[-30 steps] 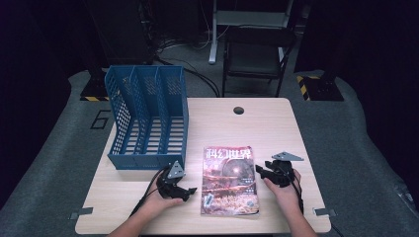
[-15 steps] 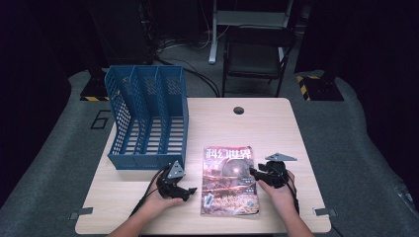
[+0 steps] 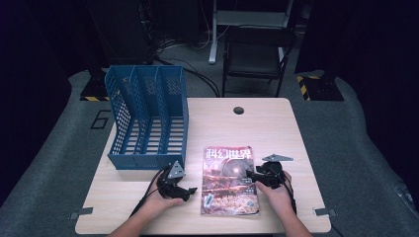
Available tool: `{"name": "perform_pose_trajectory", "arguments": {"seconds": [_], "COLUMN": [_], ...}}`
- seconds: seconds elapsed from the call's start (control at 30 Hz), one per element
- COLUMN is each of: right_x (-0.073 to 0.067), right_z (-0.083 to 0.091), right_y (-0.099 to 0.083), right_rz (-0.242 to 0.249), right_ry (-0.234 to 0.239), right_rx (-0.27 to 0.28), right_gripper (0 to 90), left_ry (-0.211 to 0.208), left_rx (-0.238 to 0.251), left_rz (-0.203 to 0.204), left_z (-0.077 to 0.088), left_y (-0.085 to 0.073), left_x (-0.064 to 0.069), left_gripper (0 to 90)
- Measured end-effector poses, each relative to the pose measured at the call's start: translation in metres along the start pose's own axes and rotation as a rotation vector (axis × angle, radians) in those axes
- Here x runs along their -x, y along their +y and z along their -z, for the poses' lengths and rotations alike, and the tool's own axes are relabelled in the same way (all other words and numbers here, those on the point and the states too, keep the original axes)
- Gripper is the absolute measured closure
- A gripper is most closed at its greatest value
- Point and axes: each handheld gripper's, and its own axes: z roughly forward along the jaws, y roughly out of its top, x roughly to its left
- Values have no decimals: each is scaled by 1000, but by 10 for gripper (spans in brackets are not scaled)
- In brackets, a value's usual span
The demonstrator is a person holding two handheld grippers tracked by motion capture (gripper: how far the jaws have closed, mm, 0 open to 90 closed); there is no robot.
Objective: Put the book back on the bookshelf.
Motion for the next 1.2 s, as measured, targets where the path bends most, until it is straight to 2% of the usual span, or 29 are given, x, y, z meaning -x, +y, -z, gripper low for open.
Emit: {"name": "perform_pose_trajectory", "arguments": {"seconds": [0.03, 0.13, 0.23, 0.27, 0.37, 0.47, 0.57, 0.67, 0.8, 0.97, 1.13, 1.2], "right_x": [0, -1, -1, -2, -2, -2, -3, -3, -5, -5, -7, -9], "right_z": [-1, -3, -4, -4, -5, -5, -5, -6, -6, -7, -7, -7], "right_y": [0, -1, -1, -1, -1, -2, -2, -2, -2, -3, -3, -3], "right_rz": [-4, -2, 2, 3, 1, -13, -17, -12, -4, -10, 3, 4], "right_ry": [3, 0, 0, 0, -6, -10, -12, -16, -20, -15, -27, -36], "right_rx": [-5, -15, -17, -17, -22, -26, -26, -20, -22, -16, -13, -17], "right_gripper": [463, 453, 444, 440, 432, 428, 422, 413, 405, 397, 386, 381], "left_ry": [4, 12, 15, 3, -22, -29, -57, -71, -81, -71, -53, -44], "left_rx": [-3, -4, -9, -15, -6, -13, -39, -24, -17, -3, -19, -8], "left_rz": [-10, 9, 11, 16, 63, 85, 103, 130, 138, 144, 117, 111], "left_z": [0, 0, 0, 1, 1, -1, -2, -2, -7, -17, -23, -24], "left_y": [1, 2, 3, 4, 7, 11, 17, 24, 31, 35, 35, 35], "left_x": [0, 3, 5, 5, 7, 9, 13, 17, 24, 34, 38, 39], "left_gripper": [142, 160, 179, 186, 240, 259, 275, 277, 276, 271, 268, 267]}}
